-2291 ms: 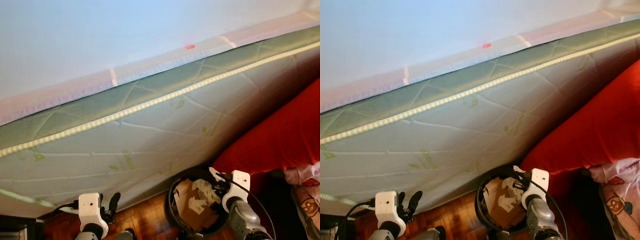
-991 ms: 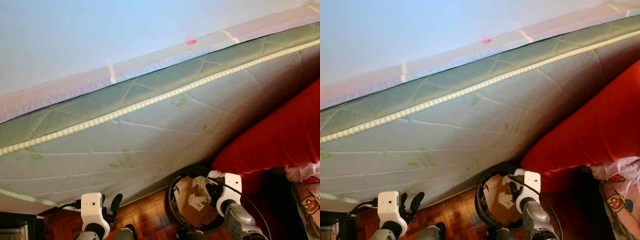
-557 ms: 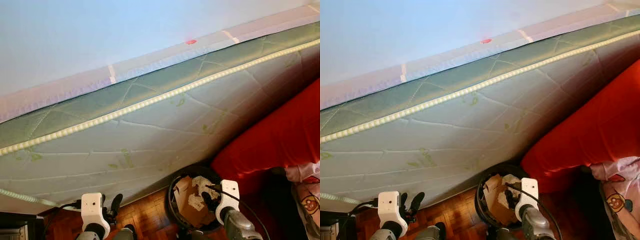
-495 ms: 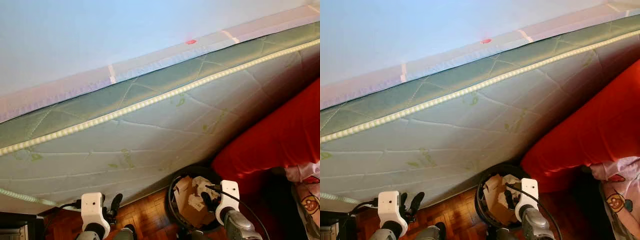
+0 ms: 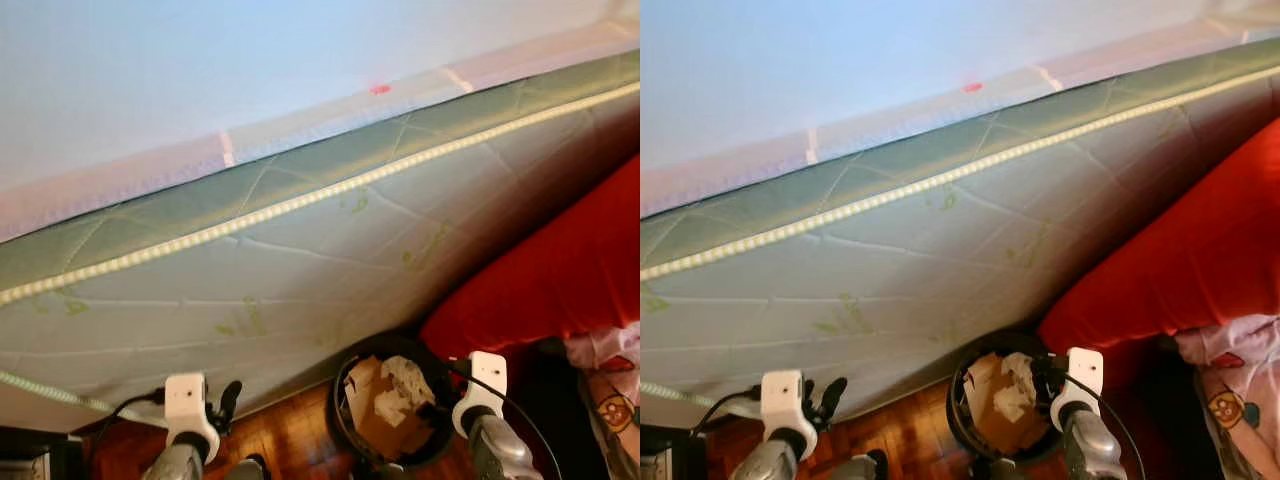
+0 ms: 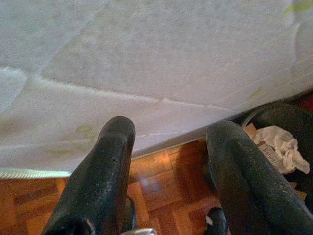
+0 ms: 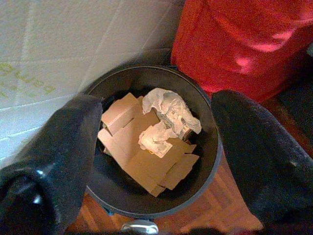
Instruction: Clean up the room
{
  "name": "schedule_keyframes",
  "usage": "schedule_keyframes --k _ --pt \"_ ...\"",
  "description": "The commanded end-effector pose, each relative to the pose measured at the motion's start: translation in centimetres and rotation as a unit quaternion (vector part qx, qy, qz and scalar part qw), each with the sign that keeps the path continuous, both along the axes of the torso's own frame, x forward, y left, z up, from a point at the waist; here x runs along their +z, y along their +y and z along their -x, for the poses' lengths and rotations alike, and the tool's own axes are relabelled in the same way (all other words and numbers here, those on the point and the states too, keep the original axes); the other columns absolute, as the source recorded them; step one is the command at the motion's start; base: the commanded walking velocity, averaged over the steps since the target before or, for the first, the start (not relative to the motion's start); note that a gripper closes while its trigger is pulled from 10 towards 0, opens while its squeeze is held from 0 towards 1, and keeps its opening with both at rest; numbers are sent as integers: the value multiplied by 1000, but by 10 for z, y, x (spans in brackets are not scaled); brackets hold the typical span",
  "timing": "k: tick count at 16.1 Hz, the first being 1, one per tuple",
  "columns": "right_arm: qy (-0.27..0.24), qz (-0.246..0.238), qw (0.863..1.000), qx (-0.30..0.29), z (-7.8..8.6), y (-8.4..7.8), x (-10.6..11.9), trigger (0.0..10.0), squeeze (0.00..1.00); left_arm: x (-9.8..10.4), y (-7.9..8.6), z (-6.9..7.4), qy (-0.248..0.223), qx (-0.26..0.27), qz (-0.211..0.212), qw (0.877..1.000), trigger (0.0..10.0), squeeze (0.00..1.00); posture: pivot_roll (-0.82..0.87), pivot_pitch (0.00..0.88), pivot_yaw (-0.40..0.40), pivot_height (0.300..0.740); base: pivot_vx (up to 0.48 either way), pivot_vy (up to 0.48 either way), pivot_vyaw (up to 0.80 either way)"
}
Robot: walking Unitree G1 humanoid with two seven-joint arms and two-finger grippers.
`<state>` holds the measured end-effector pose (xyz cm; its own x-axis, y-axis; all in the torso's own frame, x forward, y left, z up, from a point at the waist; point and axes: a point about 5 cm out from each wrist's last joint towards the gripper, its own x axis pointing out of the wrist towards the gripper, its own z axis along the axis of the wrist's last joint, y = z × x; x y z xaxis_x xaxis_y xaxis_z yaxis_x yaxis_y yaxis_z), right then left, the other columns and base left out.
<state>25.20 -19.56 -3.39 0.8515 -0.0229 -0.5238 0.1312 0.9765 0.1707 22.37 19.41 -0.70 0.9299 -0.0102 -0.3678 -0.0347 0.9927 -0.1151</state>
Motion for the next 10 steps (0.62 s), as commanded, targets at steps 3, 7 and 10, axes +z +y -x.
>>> schedule_keyframes --k 3,7,10 --pt "20 -10 1000 -21 17 -9 -11 10000 0 -17 3 3 36 2 -11 999 10000 0 179 99 -52 740 0 0 0" --pt "61 -22 998 0 28 3 -22 10000 0 -31 6 0 79 -10 -31 996 10000 0 165 53 -30 740 0 0 0" --pt "92 -28 995 -28 44 6 -33 10000 0 -39 15 4 109 -3 -37 993 10000 0 159 27 -4 740 0 0 0"
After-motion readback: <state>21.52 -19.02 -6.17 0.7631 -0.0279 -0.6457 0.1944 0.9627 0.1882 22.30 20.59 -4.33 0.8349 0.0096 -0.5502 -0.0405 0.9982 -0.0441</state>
